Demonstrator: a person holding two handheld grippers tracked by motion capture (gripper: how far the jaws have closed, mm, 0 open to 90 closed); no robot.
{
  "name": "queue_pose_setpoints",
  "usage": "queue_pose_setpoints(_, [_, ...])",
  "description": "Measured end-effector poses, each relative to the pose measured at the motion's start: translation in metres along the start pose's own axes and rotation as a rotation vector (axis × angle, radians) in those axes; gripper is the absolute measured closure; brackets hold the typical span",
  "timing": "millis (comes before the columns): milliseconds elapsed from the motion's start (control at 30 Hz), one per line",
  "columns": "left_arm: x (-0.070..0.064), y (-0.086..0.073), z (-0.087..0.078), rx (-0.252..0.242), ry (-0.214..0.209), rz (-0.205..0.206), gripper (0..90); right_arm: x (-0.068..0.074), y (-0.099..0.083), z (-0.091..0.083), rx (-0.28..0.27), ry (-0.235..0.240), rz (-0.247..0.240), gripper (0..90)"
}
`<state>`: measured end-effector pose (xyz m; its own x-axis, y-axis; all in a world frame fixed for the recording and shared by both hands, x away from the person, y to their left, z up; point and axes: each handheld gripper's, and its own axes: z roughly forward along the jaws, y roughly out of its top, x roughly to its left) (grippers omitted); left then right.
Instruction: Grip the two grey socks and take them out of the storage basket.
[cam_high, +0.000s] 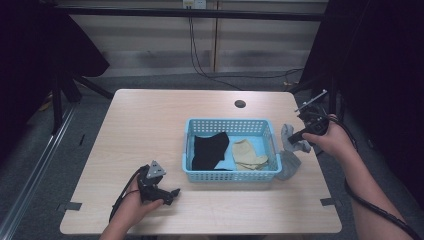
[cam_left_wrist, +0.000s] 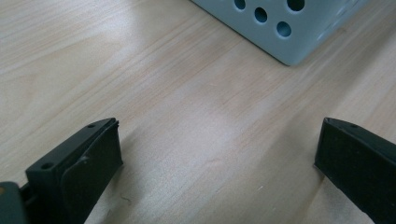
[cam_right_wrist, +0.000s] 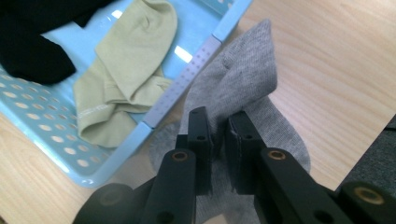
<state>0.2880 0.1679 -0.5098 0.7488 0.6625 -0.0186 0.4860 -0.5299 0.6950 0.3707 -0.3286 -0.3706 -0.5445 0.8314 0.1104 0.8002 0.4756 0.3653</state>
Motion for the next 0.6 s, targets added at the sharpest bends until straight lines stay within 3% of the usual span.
queue_pose_setpoints(400, [0.0, 0.0, 0.0, 0.0, 0.0, 0.0, 0.0, -0.006, -0.006, 0.035, 0.025, 0.009, 0.016, 80.4])
queue_pose_setpoints(600, [0.0, 0.0, 0.0, 0.0, 0.001, 0.001, 0.0, -0.006, -0.006, 0.043, 0.031, 0.011, 0.02, 79.1])
